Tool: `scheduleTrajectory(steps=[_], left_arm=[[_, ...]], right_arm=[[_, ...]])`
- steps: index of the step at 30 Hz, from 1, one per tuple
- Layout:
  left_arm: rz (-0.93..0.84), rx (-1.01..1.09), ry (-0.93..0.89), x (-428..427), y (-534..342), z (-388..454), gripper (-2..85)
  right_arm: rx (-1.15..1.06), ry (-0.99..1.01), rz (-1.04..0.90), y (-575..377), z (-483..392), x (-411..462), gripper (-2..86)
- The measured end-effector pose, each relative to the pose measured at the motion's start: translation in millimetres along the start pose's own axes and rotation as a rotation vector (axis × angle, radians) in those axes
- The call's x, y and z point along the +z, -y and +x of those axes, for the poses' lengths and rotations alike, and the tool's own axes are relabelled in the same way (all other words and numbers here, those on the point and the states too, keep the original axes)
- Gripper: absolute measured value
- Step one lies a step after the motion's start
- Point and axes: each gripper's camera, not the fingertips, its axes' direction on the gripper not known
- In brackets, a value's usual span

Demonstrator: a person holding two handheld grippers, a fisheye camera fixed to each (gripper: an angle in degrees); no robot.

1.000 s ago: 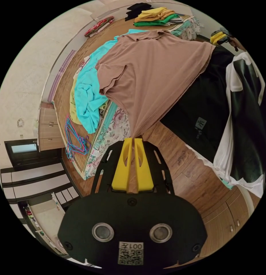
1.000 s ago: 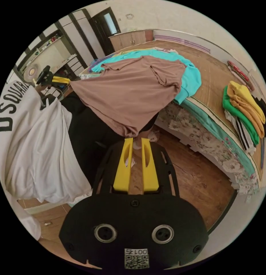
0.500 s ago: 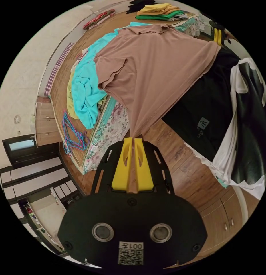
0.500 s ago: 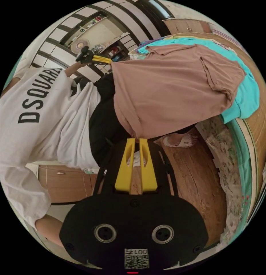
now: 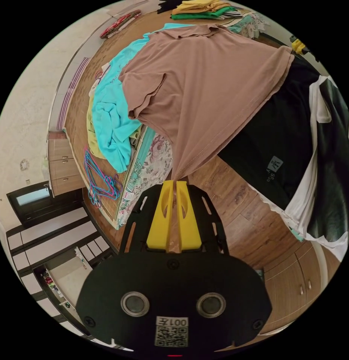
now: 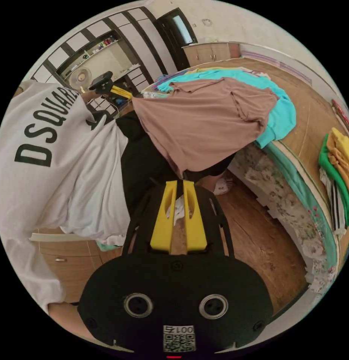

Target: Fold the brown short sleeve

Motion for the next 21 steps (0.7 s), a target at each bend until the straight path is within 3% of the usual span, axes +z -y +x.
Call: scheduleTrajectory(steps=[7,10,13,18,21], left_arm=[[0.012,-0.003,0.006,-9.4,3.6,-22.5,-1.0],[0.01,0.001,0.01,-12.3,5.3,-32.9,-1.0],[0.021,0.002,0.026,-19.1,5.6,-46.3,-1.0],[0.094,-0.06,0.031,-41.8,4.4,-86.3,-1.0],[0.131,-0.077,0.022,-52.2,1.8,-106.4,-1.0]], right_arm=[[-0.075,-0.025,-0.101,24.6,-6.4,9.2,4.6],[-0.048,0.023,-0.064,29.3,-8.1,6.7,2.1],[0.038,-0.075,-0.062,28.4,-11.0,-4.2,1.0],[0.272,-0.072,0.198,20.7,-12.5,-63.9,0.3],[0.373,-0.15,0.253,21.1,-21.1,-90.5,0.3]])
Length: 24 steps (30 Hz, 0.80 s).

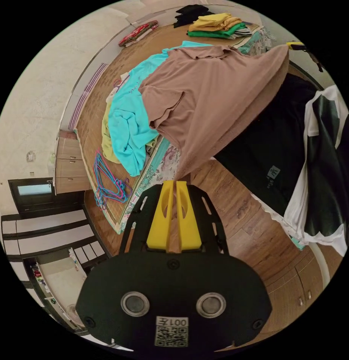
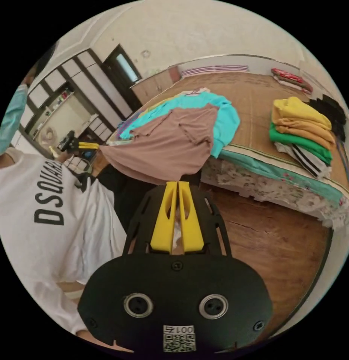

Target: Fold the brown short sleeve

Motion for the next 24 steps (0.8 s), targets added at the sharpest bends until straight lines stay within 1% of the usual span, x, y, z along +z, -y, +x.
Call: scheduleTrajectory(steps=[1,3,6,8,10,12,13,14,17,19,22,24], left_arm=[[0.007,-0.003,-0.007,-1.3,-0.3,-3.5,-1.0],[0.03,-0.014,-0.047,-3.9,-1.7,-15.8,-1.0],[0.032,-0.017,-0.097,-1.3,-2.3,-25.7,-1.0],[0.033,-0.023,-0.111,-0.5,-1.8,-31.4,-1.0],[0.052,-0.031,-0.125,-5.0,-0.8,-40.6,-1.0],[0.107,-0.047,-0.139,-20.6,1.0,-60.9,-1.0],[0.123,-0.052,-0.142,-25.4,1.4,-67.4,-1.0],[0.16,-0.06,-0.146,-35.2,2.6,-81.5,-1.0],[0.279,-0.073,-0.159,-56.3,12.1,-123.9,-1.0],[0.333,-0.068,-0.142,-61.2,28.6,-156.3,-1.0],[0.388,-0.041,-0.136,-54.3,79.7,-223.5,-1.0],[0.367,0.003,-0.116,-36.6,137.6,-276.7,-1.0]], right_arm=[[0.009,-0.037,-0.011,0.6,-2.3,-2.2,0.3],[0.012,-0.207,-0.093,1.5,-15.3,-0.1,0.3],[-0.003,-0.288,-0.219,0.4,-31.0,16.1,0.3],[0.029,-0.3,-0.238,0.4,-36.1,19.1,0.2],[0.066,-0.301,-0.187,3.6,-39.9,8.6,0.2],[0.095,-0.266,-0.066,12.2,-42.9,-20.7,0.2],[0.094,-0.248,-0.035,14.8,-43.4,-29.1,0.2],[0.104,-0.227,0.011,20.6,-42.9,-44.4,0.2],[0.121,-0.215,0.067,44.1,-36.9,-72.3,0.1],[0.11,-0.192,0.1,70.9,-29.2,-82.4,0.1],[0.068,-0.159,0.171,141.0,-10.5,-90.4,0.1],[-0.001,-0.231,0.156,213.2,5.7,-80.4,0.2]])
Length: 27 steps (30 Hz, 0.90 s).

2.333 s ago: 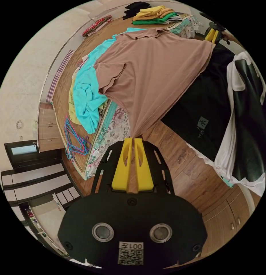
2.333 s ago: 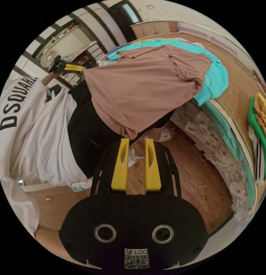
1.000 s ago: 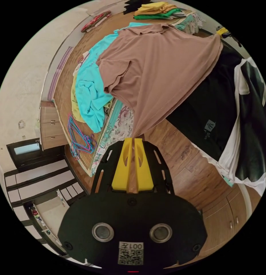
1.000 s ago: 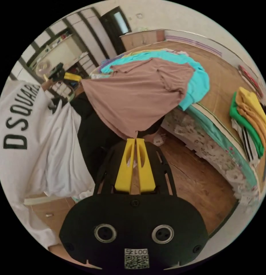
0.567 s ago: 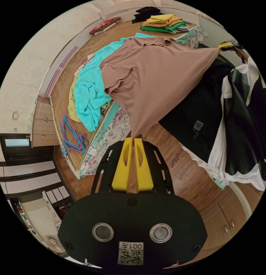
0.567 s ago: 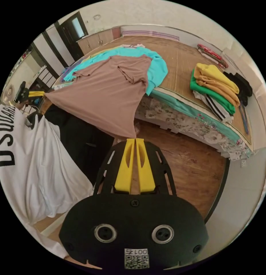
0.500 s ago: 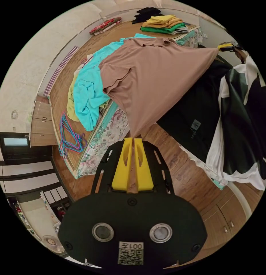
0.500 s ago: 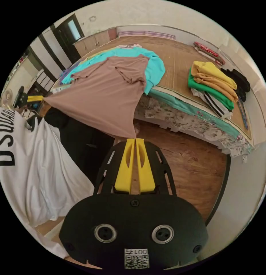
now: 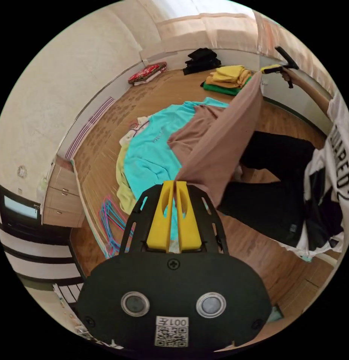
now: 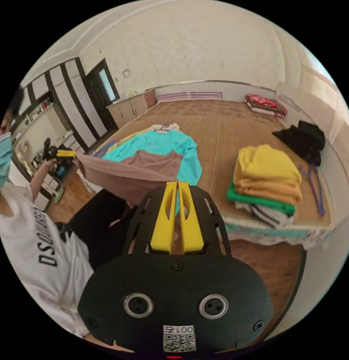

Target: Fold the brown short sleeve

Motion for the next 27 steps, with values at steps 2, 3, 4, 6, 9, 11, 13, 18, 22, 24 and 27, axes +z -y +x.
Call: scheduleTrajectory(steps=[2,3,4,6,9,11,13,18,22,24,27], left_arm=[[-0.044,0.011,-0.006,31.4,38.8,-41.1,-1.0],[-0.076,0.017,-0.027,55.2,63.5,-66.3,-1.0],[-0.094,0.01,-0.033,67.9,75.2,-78.4,-1.0],[-0.196,-0.012,-0.09,124.1,115.7,-119.0,-0.9],[-0.359,-0.039,-0.146,197.3,148.0,-150.7,-0.8],[-0.443,-0.048,-0.176,230.8,161.3,-160.8,-0.6],[-0.481,-0.075,-0.208,251.6,172.6,-170.7,-0.2],[-0.501,-0.164,-0.372,265.3,193.3,-214.9,1.1],[-0.476,-0.33,-0.382,255.7,189.4,-255.1,-0.6],[-0.452,-0.417,-0.348,245.2,181.5,-268.1,-0.8],[-0.418,-0.395,-0.292,227.1,178.4,-254.4,-0.7]], right_arm=[[-0.042,-0.065,-0.05,52.3,11.3,30.0,0.2],[-0.045,-0.074,-0.092,85.2,21.2,53.8,0.2],[-0.043,-0.067,-0.117,100.8,26.5,66.6,0.2],[-0.004,-0.076,-0.19,152.6,45.8,118.8,0.2],[-0.007,-0.117,-0.332,195.7,60.3,186.6,0.2],[-0.011,-0.135,-0.417,211.1,65.0,219.4,0.3],[-0.021,-0.141,-0.482,222.3,67.8,242.4,0.4],[-0.018,-0.047,-0.531,256.2,87.7,254.7,1.1],[0.052,0.101,-0.503,276.9,111.2,237.9,1.2],[0.066,0.143,-0.469,284.1,119.8,221.4,1.1],[0.038,0.119,-0.427,282.7,115.6,196.0,1.4]])
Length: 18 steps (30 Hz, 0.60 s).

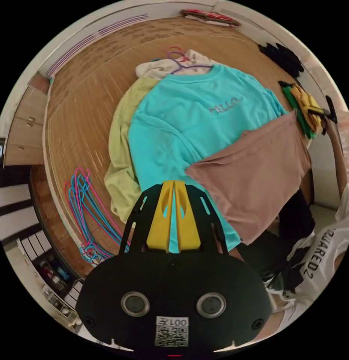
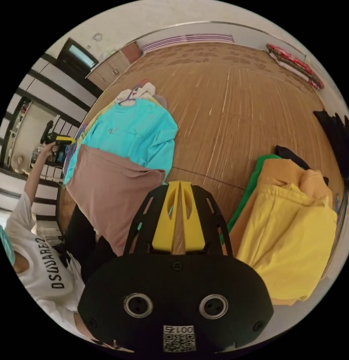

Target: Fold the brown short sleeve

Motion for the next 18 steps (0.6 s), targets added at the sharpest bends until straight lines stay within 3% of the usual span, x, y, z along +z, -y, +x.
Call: scheduleTrajectory(steps=[7,10,18], left_arm=[[0.097,0.504,0.028,-8.8,-78.5,144.2,5.0],[0.103,0.657,0.106,8.5,-112.1,205.2,6.5],[-0.036,0.805,0.48,95.5,-138.7,277.6,7.5]], right_arm=[[-0.493,-0.019,-0.003,-71.8,-133.1,-10.4,6.1],[-0.686,-0.006,-0.137,-106.1,-197.7,11.2,8.8],[-0.782,-0.46,-0.254,-143.8,-251.7,80.1,7.1]])
